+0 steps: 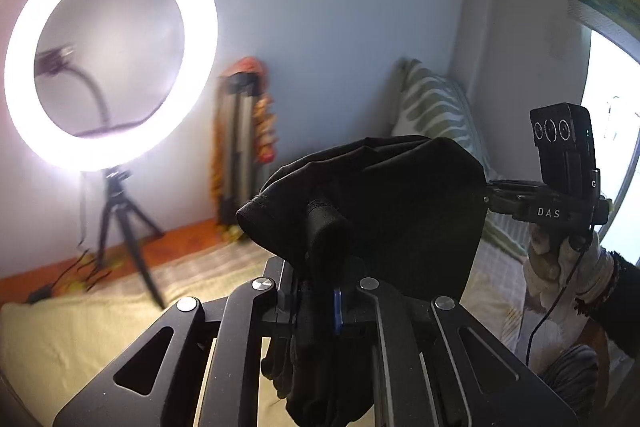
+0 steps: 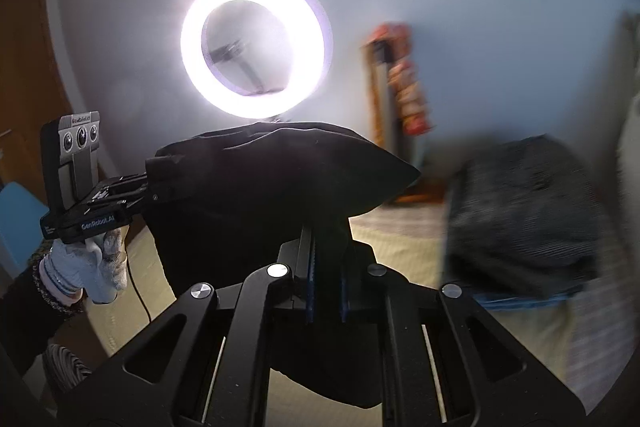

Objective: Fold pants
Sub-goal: 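Lift the folded pants and carry them toward the clothes stack with both grippers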

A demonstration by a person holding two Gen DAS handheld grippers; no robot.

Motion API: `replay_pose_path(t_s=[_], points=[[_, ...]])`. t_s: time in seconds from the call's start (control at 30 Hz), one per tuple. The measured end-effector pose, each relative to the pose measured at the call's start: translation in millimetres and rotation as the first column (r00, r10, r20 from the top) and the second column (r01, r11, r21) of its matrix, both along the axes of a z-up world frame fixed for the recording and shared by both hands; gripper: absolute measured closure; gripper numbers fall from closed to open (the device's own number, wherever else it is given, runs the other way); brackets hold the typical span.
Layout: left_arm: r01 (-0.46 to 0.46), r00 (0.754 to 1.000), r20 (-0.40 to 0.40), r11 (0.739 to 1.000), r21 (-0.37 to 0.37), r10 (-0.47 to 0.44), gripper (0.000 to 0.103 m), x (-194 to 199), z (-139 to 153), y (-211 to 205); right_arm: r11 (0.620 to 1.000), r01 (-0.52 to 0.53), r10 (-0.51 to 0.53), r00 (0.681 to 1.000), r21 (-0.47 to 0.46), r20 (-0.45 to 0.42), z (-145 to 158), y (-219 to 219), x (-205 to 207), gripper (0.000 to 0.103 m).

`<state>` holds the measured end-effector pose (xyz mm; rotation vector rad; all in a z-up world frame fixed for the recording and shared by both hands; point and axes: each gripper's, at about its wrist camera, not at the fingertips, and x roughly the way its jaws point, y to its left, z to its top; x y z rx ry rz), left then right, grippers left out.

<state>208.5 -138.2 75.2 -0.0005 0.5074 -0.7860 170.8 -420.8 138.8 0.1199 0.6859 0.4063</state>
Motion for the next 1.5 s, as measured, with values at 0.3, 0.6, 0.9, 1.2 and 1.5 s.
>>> replay_pose_path(t_s=[0.3,0.6,0.9,1.2,1.5], points=[[0.114,0.992,0.061,0.993,-0.032,-0.112,0.093,26.1,39.2,-111.5,0.989,0.126,-0.121,0.990,-0.073,0.071,49.7,-103.9,2.8,0.093],[0.152,0.988,0.039,0.988,-0.033,-0.150,0.093,76.7,38.2,-183.0,0.975,0.174,-0.165,0.984,-0.137,0.073,62.8,-175.4,55.6,0.093],[0.115,0.993,-0.026,0.993,0.018,-0.114,0.093,142.0,-6.7,-228.7,0.968,0.192,-0.194,0.981,-0.161,0.001,8.8,-213.2,135.5,0.093],[0.052,0.996,-0.072,0.996,0.071,-0.047,0.093,192.2,-46.6,-240.4,0.976,0.167,-0.180,0.980,-0.143,-0.083,-48.1,-223.0,197.8,0.093],[0.006,0.996,-0.090,0.994,0.106,0.004,0.092,220.2,-72.0,-255.2,0.963,0.214,-0.236,0.964,-0.164,-0.125,-83.2,-235.6,226.9,0.088]])
